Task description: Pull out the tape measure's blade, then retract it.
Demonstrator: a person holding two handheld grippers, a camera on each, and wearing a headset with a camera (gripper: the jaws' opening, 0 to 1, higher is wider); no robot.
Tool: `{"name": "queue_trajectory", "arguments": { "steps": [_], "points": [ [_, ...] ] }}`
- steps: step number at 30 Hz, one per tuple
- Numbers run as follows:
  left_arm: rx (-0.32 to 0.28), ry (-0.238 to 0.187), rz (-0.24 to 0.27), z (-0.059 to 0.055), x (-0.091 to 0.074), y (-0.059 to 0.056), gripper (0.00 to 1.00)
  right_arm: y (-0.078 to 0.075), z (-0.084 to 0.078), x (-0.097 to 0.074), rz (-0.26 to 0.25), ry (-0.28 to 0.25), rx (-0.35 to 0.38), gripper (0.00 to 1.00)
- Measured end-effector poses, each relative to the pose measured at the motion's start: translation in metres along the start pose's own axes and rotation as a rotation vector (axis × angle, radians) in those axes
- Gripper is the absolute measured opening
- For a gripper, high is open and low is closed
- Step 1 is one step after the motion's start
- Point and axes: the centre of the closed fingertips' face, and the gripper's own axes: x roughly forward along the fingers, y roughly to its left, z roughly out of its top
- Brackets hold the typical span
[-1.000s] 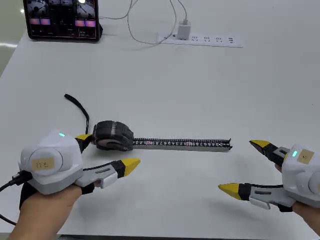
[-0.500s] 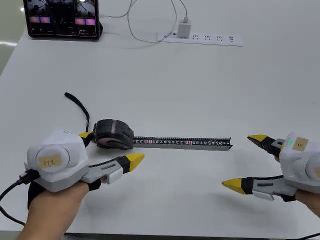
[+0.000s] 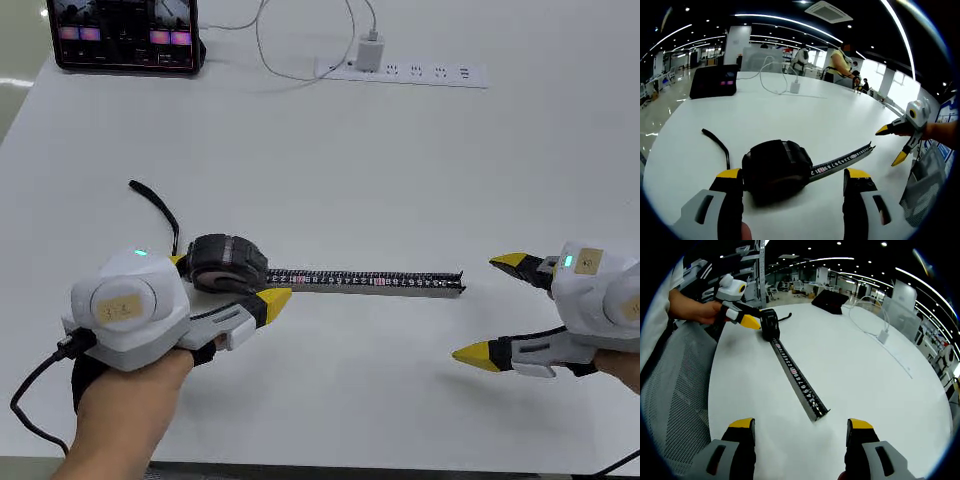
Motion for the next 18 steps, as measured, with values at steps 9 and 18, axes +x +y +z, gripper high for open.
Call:
{"name": "queue_trajectory", "arguments": {
  "steps": [9,18],
  "points": [
    [-0.006,-0.005,0.039,-0.001,0.004,0.002,0.79,-0.005,-0.001,0.003,0.043,0.051,-0.061,0.63],
    [-0.04,-0.016,0.078,0.0,0.007,0.005,0.78,-0.012,0.002,0.006,0.07,0.072,-0.094,0.6]
  ]
}}
